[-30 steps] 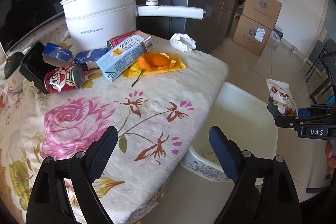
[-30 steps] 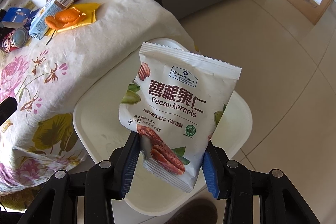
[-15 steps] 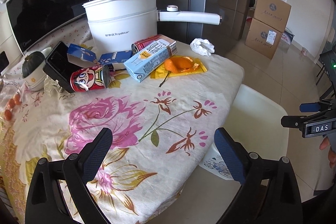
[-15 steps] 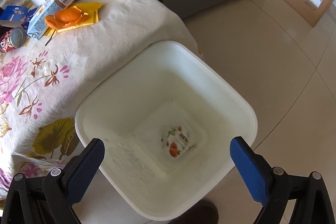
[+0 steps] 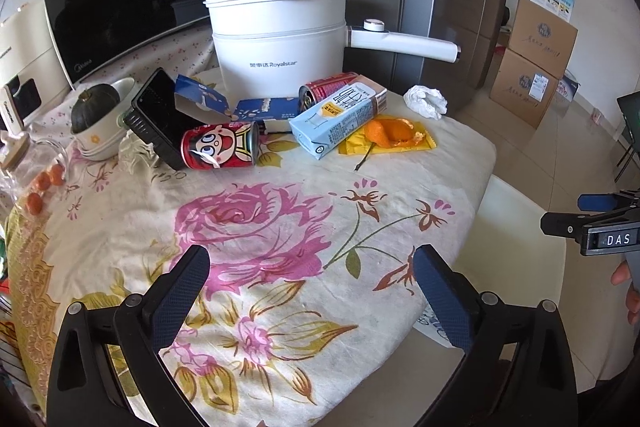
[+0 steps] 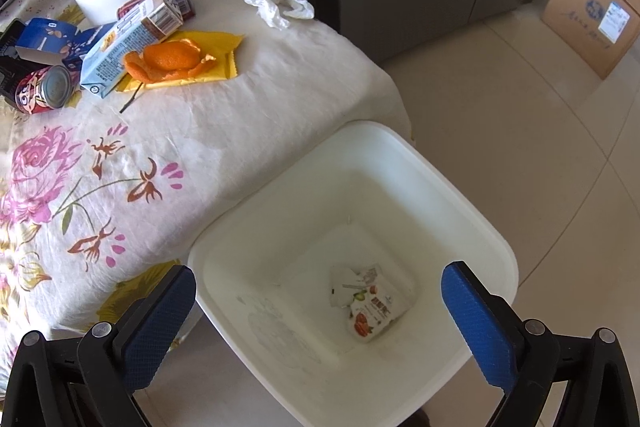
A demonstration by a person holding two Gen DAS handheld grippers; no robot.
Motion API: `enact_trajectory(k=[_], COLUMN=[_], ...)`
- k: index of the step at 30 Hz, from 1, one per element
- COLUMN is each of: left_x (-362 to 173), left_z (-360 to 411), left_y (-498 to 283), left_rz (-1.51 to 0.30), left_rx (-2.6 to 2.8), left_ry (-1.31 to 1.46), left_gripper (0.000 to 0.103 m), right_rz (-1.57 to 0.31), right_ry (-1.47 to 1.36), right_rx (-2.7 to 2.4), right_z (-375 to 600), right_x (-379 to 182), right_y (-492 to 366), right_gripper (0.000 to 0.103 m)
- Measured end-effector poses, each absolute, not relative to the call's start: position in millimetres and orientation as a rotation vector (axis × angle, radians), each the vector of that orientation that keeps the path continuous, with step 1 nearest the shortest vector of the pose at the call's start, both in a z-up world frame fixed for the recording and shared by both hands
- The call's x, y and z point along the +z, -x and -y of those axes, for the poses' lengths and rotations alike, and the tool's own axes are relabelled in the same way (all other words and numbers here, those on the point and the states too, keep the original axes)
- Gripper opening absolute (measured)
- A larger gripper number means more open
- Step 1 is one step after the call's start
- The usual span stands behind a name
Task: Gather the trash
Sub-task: 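Withdraw both open tools from the bin back toward the table, then grasp the orange peel with the right tool while the left tool grasps the red can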
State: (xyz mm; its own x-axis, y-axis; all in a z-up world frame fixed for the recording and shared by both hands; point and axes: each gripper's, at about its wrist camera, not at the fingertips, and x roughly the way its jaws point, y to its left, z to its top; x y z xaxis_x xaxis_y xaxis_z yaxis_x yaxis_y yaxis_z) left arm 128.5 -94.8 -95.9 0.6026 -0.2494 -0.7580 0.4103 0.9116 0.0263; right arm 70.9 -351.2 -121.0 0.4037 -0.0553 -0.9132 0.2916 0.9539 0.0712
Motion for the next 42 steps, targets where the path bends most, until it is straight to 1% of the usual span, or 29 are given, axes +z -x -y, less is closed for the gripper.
enact_trajectory(k=[16,25,33,41,42], left_x=[-99,-112,-121,-131,-132], left_z=[47,25,3,7,8], left_y=[-171,-195,-211,-220,-220], left_rz=[-0.882,-0.924,-0.953,-0.977,-0.977], left_rx=[-0.292,-0.262,-0.226,-0.234,-0.236], left_ry=[-0.164,-0.135,-0.108,-0.092,-0.093], left_gripper=[0.103,0.103,0.103,0.103,0.103], right_rz=[-1.082,-1.069,-1.043,-1.061,-1.061], right_ry=[-0.199,-0.223,-0.115,-0.1,-0.112], right_rx=[-0.182,-0.108,-0.083,-0.09,-0.09], right_z=[303,281,262,261,263], right_x=[-107,-120,-132,-152,-153], right_y=[-136,-187,-236,-265,-267], right_gripper=[0.101,0.101,0.101,0.092,0.089])
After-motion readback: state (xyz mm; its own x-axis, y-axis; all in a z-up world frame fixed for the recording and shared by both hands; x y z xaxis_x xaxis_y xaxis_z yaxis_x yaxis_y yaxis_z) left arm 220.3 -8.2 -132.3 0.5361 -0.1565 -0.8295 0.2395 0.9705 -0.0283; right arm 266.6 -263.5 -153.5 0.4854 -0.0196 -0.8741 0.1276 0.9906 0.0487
